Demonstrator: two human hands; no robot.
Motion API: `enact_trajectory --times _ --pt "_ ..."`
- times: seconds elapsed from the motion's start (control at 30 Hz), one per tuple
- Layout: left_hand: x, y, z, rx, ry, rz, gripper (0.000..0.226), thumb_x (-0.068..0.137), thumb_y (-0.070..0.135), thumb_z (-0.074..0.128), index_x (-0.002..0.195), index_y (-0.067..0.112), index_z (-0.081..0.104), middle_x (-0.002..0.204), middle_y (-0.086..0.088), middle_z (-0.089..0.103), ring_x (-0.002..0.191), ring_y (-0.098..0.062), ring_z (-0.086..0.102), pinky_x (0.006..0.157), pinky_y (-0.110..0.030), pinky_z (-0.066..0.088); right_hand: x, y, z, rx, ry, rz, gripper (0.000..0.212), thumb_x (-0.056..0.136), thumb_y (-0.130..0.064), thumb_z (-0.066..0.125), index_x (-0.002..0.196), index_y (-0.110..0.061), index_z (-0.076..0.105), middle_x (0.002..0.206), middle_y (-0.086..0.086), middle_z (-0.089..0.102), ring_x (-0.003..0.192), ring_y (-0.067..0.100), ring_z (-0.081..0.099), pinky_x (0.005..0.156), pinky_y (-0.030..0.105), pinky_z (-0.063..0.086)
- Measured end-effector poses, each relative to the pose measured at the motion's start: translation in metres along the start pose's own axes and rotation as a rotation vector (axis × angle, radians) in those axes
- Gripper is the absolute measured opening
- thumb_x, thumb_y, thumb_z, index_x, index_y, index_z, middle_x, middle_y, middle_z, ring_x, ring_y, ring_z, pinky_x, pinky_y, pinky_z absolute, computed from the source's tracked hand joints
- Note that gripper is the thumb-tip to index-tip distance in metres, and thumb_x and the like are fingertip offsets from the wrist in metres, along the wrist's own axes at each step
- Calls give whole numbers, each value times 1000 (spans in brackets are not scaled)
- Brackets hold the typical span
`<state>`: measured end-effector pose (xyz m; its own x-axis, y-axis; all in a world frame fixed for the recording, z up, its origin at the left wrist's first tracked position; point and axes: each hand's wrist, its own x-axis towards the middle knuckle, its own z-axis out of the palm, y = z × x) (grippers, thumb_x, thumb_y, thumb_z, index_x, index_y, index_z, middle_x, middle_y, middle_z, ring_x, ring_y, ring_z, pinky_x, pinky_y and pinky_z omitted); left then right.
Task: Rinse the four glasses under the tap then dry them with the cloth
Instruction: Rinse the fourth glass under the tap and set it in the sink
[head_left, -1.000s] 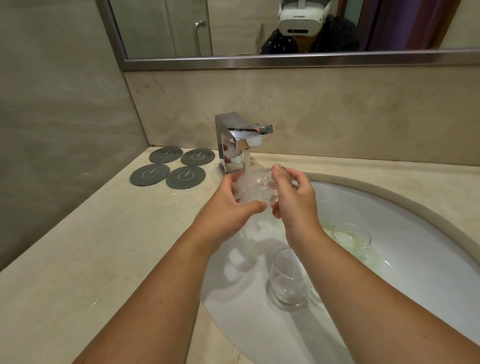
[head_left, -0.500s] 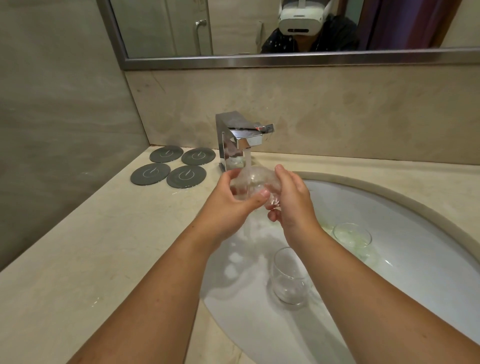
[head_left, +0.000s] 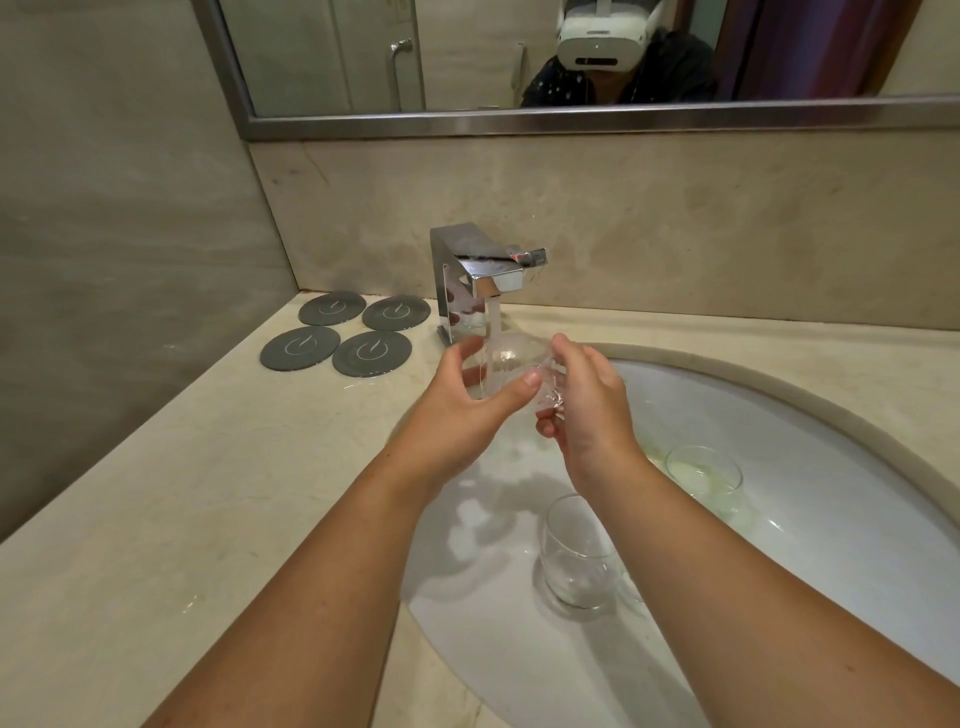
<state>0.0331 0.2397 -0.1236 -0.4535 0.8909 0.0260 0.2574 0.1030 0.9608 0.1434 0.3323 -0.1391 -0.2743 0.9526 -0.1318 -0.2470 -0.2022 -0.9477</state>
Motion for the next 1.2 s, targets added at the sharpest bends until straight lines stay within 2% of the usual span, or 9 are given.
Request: enact_trajectory --times 0.13,0.23,0.33,0.47,0.6,0.73,0.83,0.97,1.2 --pt "1 -1 0 -38 -9 -22 89 63 76 79 141 42 55 131 14 71 116 -5 71 108 -47 57 -5 -5 1 -8 33 -88 20 98 -30 69 118 -23 69 102 -1 73 75 16 60 52 28 42" --pt "1 0 0 -55 -33 -6 77 75 53 87 142 36 54 130 11 71 112 -8 74 107 -44 57 -6 -7 1 -7 39 -116 24 98 -28 67 122 -25 67 107 -1 72 76 13 62 53 27 44" --pt "1 1 -1 -26 -12 47 74 89 29 89 150 29 48 136 10 65 120 -5 69 107 -31 55 -4 -5 2 9 9 -77 37 87 -45 68 119 -26 69 110 0 73 82 16 66 56 33 46" --pt "1 2 -3 -11 7 69 78 90 20 87 151 35 41 131 23 58 113 9 66 93 -16 55 5 4 0 -72 -34 51 45 97 -62 59 117 -23 71 111 4 76 70 20 63 52 30 43" --pt "0 1 -1 -4 -28 66 75 91 12 84 144 37 38 128 27 55 95 23 65 83 -7 53 7 6 0 35 -67 85 42 100 -48 64 119 -12 71 96 10 73 59 19 55 46 30 40" --pt "3 -1 0 -68 -28 20 88 78 42 91 150 39 40 141 16 61 117 3 68 105 -28 53 8 6 -1 51 -36 46 29 98 -37 64 115 -14 69 104 13 70 55 20 53 48 31 40" --pt "2 1 0 -108 -20 -32 79 74 64 90 137 42 48 132 14 68 120 -8 70 106 -39 56 8 4 -1 66 -36 16 18 98 -30 63 108 -17 69 97 8 68 56 20 53 48 31 40" --pt "1 3 0 -113 29 -45 59 87 48 86 136 29 58 123 5 74 110 -15 75 99 -39 61 8 5 -1 26 -47 11 25 96 -31 60 112 -16 72 98 8 70 63 23 57 48 31 40" --pt "-2 2 -2 87 2 75 57 88 35 89 133 44 55 124 22 69 114 -4 71 108 -35 54 6 5 -5 -52 -50 201 54 99 -62 54 114 -14 73 87 6 67 55 17 54 44 27 33"
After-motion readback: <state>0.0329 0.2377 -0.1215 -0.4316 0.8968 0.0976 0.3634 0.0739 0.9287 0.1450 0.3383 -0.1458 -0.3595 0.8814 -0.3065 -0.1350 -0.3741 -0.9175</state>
